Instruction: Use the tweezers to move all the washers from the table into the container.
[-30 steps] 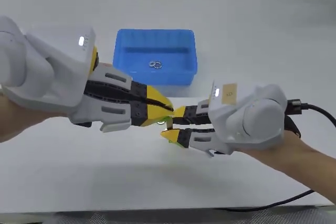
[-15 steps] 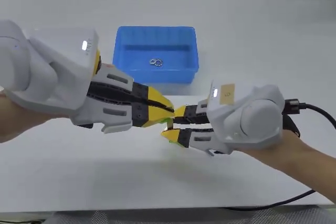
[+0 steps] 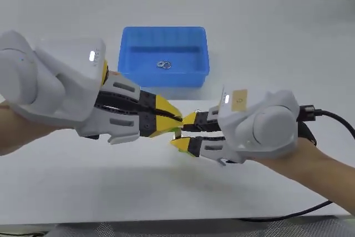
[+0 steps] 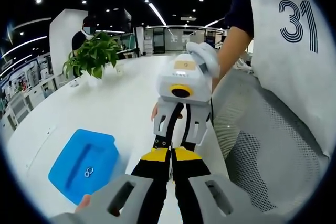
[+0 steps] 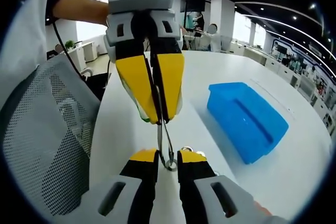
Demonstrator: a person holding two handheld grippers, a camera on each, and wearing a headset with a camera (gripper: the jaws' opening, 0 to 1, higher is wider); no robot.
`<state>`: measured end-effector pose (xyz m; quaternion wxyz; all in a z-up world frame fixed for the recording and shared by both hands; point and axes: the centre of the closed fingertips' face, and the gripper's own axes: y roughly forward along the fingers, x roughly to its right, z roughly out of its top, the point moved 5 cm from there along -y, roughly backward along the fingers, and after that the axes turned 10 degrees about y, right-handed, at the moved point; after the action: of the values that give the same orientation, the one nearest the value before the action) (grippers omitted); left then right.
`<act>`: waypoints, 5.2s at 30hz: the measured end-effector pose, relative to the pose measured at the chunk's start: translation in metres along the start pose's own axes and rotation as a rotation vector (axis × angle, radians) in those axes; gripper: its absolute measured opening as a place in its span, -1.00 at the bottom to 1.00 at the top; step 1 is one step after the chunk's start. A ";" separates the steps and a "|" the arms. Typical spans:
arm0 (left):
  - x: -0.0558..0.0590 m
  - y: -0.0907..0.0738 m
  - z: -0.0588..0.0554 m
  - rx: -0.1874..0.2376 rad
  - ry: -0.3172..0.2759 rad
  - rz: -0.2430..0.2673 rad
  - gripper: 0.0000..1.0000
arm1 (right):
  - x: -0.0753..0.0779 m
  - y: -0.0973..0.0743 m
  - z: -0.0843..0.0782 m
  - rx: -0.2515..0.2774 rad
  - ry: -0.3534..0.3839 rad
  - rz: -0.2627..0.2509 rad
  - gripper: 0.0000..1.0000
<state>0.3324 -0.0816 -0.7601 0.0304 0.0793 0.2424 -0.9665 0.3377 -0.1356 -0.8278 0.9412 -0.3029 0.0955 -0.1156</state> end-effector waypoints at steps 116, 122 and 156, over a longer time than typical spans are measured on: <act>-0.160 -0.013 -0.026 -0.072 0.075 -0.015 -0.89 | 0.137 0.036 0.061 0.014 -0.083 -0.058 -0.79; -0.159 -0.012 -0.019 -0.068 0.092 -0.018 -0.89 | 0.134 0.033 0.065 0.031 -0.076 -0.061 -0.76; -0.075 -0.049 0.042 -0.031 0.195 -0.026 -0.89 | 0.049 -0.015 0.090 0.129 -0.145 -0.021 -0.76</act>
<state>0.3961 -0.0566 -0.6878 -0.0047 0.1694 0.2601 -0.9506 0.4043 -0.1114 -0.7527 0.9619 -0.2502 0.0163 -0.1091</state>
